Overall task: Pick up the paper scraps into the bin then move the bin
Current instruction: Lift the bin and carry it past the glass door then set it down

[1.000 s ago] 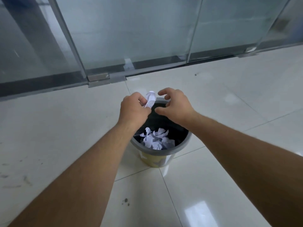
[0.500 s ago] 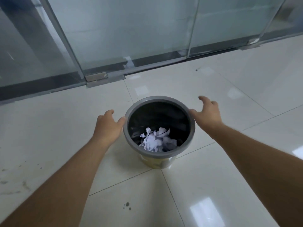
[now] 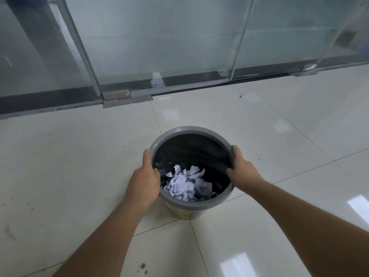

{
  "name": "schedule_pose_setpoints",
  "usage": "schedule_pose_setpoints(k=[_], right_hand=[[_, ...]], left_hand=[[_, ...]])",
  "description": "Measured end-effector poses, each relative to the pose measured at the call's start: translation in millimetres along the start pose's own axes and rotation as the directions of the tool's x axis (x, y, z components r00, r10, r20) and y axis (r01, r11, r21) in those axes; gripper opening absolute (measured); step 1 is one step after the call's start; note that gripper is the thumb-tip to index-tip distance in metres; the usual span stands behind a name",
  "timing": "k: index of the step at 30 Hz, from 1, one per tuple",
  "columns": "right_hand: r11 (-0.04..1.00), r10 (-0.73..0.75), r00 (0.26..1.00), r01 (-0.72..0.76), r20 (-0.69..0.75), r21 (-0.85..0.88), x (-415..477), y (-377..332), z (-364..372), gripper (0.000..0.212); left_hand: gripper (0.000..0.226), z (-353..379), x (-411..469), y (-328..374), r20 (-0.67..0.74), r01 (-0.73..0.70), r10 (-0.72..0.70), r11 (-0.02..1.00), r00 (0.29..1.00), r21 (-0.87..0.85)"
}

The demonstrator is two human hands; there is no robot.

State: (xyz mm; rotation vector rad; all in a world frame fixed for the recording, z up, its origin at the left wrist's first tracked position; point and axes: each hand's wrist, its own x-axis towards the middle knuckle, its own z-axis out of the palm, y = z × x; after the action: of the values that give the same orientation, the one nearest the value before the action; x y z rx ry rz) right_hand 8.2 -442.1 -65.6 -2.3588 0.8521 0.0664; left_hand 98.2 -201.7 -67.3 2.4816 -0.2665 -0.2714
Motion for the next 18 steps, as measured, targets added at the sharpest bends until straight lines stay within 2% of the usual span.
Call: schedule_pose_setpoints(k=[4, 9, 13, 18], right_hand=[[1.0, -0.007, 1.0, 0.008, -0.028, 0.024, -3, -3, 1, 0.052], [0.998, -0.01, 1.0, 0.011, -0.008, 0.059, -38, -39, -30, 0.053], [0.997, -0.028, 0.999, 0.027, 0.024, 0.066, -76, -115, -114, 0.055], [0.988, -0.11, 0.994, 0.106, 0.029, 0.112, -122, -256, -276, 0.058]], left_hand=[[0.053, -3, -2, -2, -0.001, 0.03, -0.03, 0.994, 1.0, -0.101], [0.057, -60, -27, 17, 0.005, 0.084, -0.084, 0.993, 0.996, -0.089], [0.057, -168, -53, 69, 0.027, 0.125, -0.123, 0.988, 0.992, -0.094], [0.051, -362, -76, 184, -0.019, 0.114, -0.118, 0.985, 0.993, -0.13]])
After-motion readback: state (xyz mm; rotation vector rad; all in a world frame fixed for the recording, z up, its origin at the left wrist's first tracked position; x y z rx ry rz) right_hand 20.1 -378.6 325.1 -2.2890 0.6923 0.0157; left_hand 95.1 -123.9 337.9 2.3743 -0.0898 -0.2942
